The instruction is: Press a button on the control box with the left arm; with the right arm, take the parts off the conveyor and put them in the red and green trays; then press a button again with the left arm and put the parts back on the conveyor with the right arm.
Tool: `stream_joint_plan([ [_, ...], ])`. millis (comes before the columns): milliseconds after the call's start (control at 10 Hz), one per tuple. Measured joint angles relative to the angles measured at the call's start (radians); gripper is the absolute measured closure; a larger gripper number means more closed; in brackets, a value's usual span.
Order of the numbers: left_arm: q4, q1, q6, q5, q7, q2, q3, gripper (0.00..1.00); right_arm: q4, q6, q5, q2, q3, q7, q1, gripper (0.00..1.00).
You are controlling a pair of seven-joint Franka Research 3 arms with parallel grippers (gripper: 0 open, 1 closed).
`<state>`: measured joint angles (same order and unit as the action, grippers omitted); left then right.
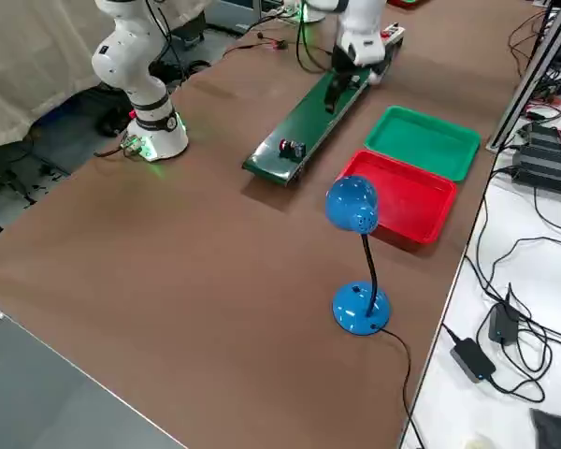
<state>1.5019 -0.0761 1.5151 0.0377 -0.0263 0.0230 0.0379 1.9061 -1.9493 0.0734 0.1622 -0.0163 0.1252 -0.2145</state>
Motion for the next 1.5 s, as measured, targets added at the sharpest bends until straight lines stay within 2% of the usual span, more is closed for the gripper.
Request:
stream_joint_plan([
  [100,0.0,0.001,-0.008,0.0,0.018,0.0,0.0,0.0,0.091,-0.099,0.0,-0.006,-0.003,0.0,0.003,0.0],
  [300,0.0,-0.001,-0.008,0.0,0.026,0.002,-0.001,0.0,0.236,-0.22,0.0,-0.03,-0.005,-0.018,0.008,0.0],
  [600,0.0,-0.005,0.01,0.0,0.026,0.02,-0.006,0.0,0.413,-0.354,0.0,-0.091,-0.005,-0.05,0.011,0.0],
  [800,0.0,-0.006,0.021,0.0,0.026,0.026,-0.006,0.0,0.523,-0.477,0.0,-0.104,-0.003,-0.056,0.009,0.0],
  [900,0.0,-0.006,0.022,0.0,0.026,0.026,-0.006,0.0,0.547,-0.502,0.0,-0.104,-0.002,-0.057,0.007,0.0],
  [1500,-0.002,-0.003,0.056,0.0,0.025,0.032,-0.006,0.0,0.559,-0.557,0.0,-0.104,0.005,-0.059,-0.03,0.01],
])
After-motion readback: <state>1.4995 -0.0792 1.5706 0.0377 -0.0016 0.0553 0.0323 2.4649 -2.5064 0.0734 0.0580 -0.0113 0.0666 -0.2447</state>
